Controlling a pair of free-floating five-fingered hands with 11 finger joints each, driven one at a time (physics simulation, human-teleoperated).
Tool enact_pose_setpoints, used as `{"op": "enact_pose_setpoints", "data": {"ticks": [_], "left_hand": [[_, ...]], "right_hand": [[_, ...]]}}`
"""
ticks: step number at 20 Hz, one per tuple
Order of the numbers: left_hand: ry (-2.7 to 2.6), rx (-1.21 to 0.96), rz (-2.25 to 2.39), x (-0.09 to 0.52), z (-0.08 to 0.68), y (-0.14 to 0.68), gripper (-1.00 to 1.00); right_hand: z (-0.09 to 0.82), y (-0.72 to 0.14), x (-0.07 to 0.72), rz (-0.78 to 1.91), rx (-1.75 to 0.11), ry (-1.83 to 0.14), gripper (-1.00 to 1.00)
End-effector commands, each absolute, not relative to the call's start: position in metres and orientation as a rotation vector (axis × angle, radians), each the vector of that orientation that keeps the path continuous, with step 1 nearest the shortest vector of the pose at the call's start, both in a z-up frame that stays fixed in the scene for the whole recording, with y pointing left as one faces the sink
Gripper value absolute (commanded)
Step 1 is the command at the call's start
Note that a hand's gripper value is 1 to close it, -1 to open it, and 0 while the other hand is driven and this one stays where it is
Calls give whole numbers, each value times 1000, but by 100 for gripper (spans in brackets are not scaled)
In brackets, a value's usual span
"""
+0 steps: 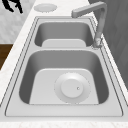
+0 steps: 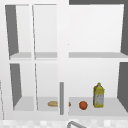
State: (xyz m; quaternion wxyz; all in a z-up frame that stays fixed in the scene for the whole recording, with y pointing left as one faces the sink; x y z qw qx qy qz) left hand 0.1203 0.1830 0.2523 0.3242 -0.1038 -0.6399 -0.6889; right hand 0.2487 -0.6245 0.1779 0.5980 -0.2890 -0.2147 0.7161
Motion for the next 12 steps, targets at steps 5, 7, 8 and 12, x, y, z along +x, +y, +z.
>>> {"op": "enact_pose_setpoints", "data": {"ticks": [5,7,8,12], "left_hand": [[-1679,-272,-1807,120,252,183,0],[-1679,-272,-1807,120,252,183,0],[-1679,-272,-1807,120,252,183,0],[-1679,-272,-1807,120,252,183,0]], "right_hand": [[172,-611,265,1551,-698,-395,-100],[173,-608,272,1547,-712,-373,-100],[174,-611,277,1552,-716,-365,-100],[181,-618,289,1560,-705,-350,-100]]}}
